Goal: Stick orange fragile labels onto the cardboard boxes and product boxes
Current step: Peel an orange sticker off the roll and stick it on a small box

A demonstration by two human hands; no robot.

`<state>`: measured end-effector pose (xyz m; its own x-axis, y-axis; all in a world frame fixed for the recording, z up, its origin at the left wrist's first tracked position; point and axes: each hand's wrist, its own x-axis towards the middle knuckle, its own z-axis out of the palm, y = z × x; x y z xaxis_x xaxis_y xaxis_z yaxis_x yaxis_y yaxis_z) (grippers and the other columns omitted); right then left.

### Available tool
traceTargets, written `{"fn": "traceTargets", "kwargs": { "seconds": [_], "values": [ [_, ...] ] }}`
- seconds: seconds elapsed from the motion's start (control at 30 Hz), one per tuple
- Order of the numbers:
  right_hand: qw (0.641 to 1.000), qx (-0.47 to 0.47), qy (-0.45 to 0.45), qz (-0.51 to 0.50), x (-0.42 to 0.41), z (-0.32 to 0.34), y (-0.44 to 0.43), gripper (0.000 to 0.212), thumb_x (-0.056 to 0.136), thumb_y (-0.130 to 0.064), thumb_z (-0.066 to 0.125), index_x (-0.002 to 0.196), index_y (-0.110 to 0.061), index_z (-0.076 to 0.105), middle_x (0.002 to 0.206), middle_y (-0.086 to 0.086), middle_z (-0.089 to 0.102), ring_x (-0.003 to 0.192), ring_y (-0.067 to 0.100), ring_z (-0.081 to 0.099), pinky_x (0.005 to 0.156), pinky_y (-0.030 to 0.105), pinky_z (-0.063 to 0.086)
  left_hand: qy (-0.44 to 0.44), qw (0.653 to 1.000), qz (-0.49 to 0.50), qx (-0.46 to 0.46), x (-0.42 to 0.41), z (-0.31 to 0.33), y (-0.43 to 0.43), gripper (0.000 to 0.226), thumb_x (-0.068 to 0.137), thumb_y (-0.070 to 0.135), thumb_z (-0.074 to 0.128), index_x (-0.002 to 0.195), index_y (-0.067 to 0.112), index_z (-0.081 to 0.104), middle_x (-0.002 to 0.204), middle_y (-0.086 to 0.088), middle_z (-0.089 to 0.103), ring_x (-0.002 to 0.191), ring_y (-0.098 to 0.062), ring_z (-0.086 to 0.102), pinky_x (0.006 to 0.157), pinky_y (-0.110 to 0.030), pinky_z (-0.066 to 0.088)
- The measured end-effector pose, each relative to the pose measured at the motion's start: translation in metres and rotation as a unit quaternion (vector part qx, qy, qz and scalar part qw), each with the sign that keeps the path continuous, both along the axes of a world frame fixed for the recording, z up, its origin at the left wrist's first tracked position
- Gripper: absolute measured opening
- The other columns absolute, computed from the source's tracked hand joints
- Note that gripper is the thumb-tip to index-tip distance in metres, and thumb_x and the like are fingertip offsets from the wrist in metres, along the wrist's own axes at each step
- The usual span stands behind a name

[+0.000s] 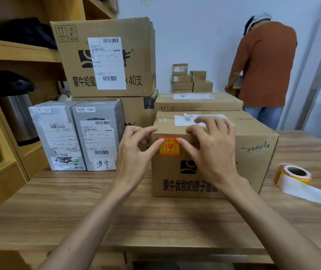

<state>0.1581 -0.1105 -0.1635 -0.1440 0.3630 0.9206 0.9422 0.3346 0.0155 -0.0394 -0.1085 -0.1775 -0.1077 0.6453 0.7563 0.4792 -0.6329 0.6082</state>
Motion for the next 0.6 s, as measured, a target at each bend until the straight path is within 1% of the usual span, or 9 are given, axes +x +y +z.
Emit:
{"fn": "traceTargets", "kwargs": {
  "seconds": [0.07, 0.13, 0.2, 0.27, 0.3, 0.37, 0.43, 0.53, 0.6],
  "values": [
    [1.000, -0.008, 0.005, 0.017, 0.001, 0.000, 0.002, 0.037, 0.092, -0.052, 0.060, 0.092, -0.016, 0.068, 0.102, 0.003, 0.067, 0.096, 0.026, 0.057, 0.098, 0.043, 0.035, -0.007, 1.000, -0.012, 0.000, -0.001, 0.000, 0.003, 0.031, 0.085, 0.028, 0.081, 0.116, 0.024, 0.075, 0.105, 0.009, 0.055, 0.095, -0.011, 0.059, 0.080, -0.028, 0.051],
    [0.999, -0.024, 0.019, 0.034, 0.000, -0.001, 0.002, 0.036, 0.092, -0.051, 0.059, 0.092, -0.016, 0.065, 0.097, 0.001, 0.065, 0.092, 0.025, 0.055, 0.093, 0.040, 0.035, -0.013, 1.000, -0.025, 0.001, -0.001, 0.000, 0.005, 0.030, 0.085, 0.026, 0.082, 0.114, 0.022, 0.075, 0.107, 0.008, 0.058, 0.094, -0.012, 0.062, 0.077, -0.032, 0.053],
    [0.998, -0.036, 0.028, 0.047, 0.001, -0.001, 0.002, 0.035, 0.091, -0.051, 0.059, 0.092, -0.016, 0.064, 0.096, 0.001, 0.063, 0.091, 0.024, 0.054, 0.087, 0.038, 0.036, -0.017, 0.999, -0.037, 0.000, -0.001, 0.000, 0.004, 0.030, 0.086, 0.024, 0.081, 0.115, 0.022, 0.074, 0.110, 0.007, 0.061, 0.092, -0.011, 0.064, 0.073, -0.028, 0.053],
    [0.998, -0.046, 0.014, 0.049, 0.003, -0.001, 0.003, 0.038, 0.088, -0.053, 0.060, 0.096, -0.016, 0.064, 0.099, 0.002, 0.062, 0.094, 0.024, 0.054, 0.086, 0.037, 0.036, 0.001, 0.999, -0.046, -0.002, -0.004, -0.001, 0.004, 0.035, 0.086, 0.024, 0.080, 0.119, 0.023, 0.071, 0.114, 0.006, 0.060, 0.095, -0.009, 0.062, 0.072, -0.021, 0.051],
    [0.998, -0.051, -0.003, 0.045, 0.006, -0.003, 0.004, 0.042, 0.086, -0.055, 0.062, 0.099, -0.015, 0.063, 0.103, 0.003, 0.062, 0.096, 0.025, 0.054, 0.088, 0.038, 0.037, 0.021, 0.998, -0.051, -0.005, -0.006, -0.002, 0.004, 0.039, 0.086, 0.024, 0.080, 0.123, 0.024, 0.068, 0.116, 0.007, 0.059, 0.098, -0.008, 0.061, 0.072, -0.021, 0.052],
    [0.997, -0.057, -0.043, 0.032, 0.010, -0.008, 0.005, 0.052, 0.082, -0.058, 0.066, 0.108, -0.013, 0.062, 0.112, 0.006, 0.062, 0.103, 0.028, 0.055, 0.091, 0.039, 0.038, 0.062, 0.996, -0.059, -0.011, -0.010, -0.007, 0.006, 0.050, 0.085, 0.026, 0.081, 0.131, 0.026, 0.060, 0.120, 0.010, 0.056, 0.103, -0.007, 0.059, 0.072, -0.025, 0.056],
    [0.996, -0.050, -0.064, 0.022, 0.012, -0.013, 0.006, 0.057, 0.080, -0.057, 0.069, 0.113, -0.011, 0.061, 0.117, 0.009, 0.061, 0.106, 0.031, 0.056, 0.092, 0.041, 0.040, 0.074, 0.995, -0.068, -0.014, -0.011, -0.011, 0.007, 0.056, 0.085, 0.026, 0.081, 0.135, 0.029, 0.056, 0.122, 0.011, 0.054, 0.105, -0.006, 0.059, 0.073, -0.029, 0.058],
    [0.997, -0.042, -0.066, 0.014, 0.011, -0.015, 0.007, 0.059, 0.079, -0.055, 0.072, 0.115, -0.010, 0.060, 0.118, 0.010, 0.061, 0.108, 0.032, 0.057, 0.092, 0.043, 0.040, 0.086, 0.993, -0.077, -0.008, -0.013, -0.013, 0.009, 0.062, 0.084, 0.024, 0.083, 0.138, 0.028, 0.053, 0.123, 0.009, 0.053, 0.105, -0.007, 0.058, 0.075, -0.030, 0.058],
    [0.997, -0.040, -0.063, 0.018, 0.011, -0.016, 0.008, 0.059, 0.079, -0.056, 0.071, 0.114, -0.010, 0.060, 0.118, 0.010, 0.061, 0.108, 0.032, 0.057, 0.092, 0.042, 0.040, 0.104, 0.991, -0.079, -0.002, -0.015, -0.014, 0.010, 0.066, 0.082, 0.023, 0.084, 0.140, 0.026, 0.052, 0.123, 0.008, 0.052, 0.105, -0.005, 0.058, 0.076, -0.027, 0.057]
  ]
}}
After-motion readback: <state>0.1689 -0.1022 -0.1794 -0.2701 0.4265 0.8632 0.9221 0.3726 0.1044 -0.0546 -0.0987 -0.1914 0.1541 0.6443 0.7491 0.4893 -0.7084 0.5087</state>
